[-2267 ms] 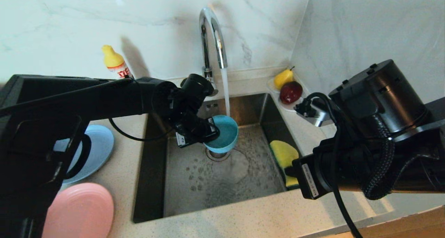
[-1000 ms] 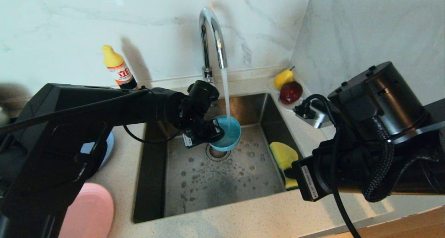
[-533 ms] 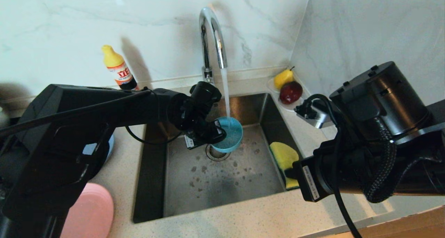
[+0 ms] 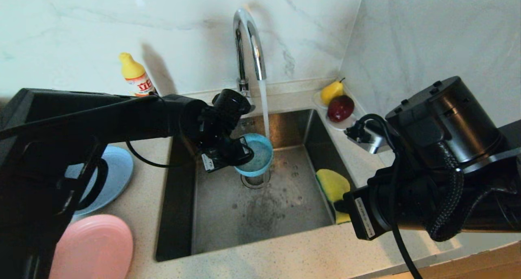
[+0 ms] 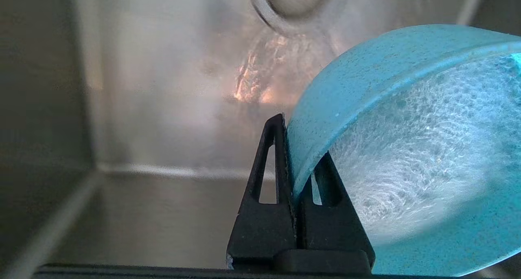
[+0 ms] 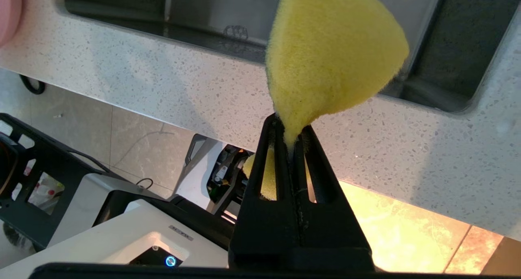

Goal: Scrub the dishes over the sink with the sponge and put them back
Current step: Wash the bowl

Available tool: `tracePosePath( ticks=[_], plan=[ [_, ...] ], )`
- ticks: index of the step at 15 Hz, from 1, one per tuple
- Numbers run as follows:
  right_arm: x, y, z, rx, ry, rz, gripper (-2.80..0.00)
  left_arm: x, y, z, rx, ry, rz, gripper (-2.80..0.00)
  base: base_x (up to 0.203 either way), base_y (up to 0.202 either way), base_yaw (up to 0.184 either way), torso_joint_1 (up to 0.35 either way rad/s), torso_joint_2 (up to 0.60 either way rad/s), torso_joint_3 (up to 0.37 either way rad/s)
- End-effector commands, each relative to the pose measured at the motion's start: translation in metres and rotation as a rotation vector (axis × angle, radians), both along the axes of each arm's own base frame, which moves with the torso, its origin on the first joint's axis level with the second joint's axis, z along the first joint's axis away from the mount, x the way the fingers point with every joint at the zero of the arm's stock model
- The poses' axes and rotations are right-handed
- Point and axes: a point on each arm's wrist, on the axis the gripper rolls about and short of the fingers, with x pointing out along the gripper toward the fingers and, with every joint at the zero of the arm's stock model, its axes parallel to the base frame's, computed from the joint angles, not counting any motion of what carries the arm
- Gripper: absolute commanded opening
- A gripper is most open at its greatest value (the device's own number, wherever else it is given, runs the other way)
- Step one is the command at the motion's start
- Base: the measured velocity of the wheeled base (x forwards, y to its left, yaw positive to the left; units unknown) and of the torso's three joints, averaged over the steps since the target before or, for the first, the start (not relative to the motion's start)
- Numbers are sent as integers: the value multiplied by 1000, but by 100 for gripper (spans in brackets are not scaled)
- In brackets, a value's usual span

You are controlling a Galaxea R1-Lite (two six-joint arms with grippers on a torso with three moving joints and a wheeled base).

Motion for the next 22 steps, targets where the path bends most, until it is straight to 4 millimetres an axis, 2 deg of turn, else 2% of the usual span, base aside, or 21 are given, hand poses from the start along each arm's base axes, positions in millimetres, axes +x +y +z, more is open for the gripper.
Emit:
tracePosePath(
  ticks=[1, 8, 13, 16, 19, 22],
  plan=[
    [0, 0, 0, -1, 0, -2, -280, -13, 15, 26, 7, -61, 45, -280, 0, 0, 0, 0, 0, 0],
    [0, 0, -7, -21, 20, -2, -280, -60, 67, 120, 8, -341, 119, -280, 0, 0, 0, 0, 0, 0],
    [2, 2, -10, -28, 27, -1, -280, -63, 87, 133, 86, -652, 66, -280, 0, 0, 0, 0, 0, 0],
    [2, 3, -9, -27, 25, 1, -280, -74, 92, 149, 127, -842, 37, -280, 0, 0, 0, 0, 0, 0],
    [-1, 4, -9, -25, 25, 12, -280, -80, 94, 164, 97, -957, 19, -280, 0, 0, 0, 0, 0, 0],
    [-2, 4, -9, -28, 27, 14, -280, -92, 96, 169, 52, -1040, -39, -280, 0, 0, 0, 0, 0, 0]
  ],
)
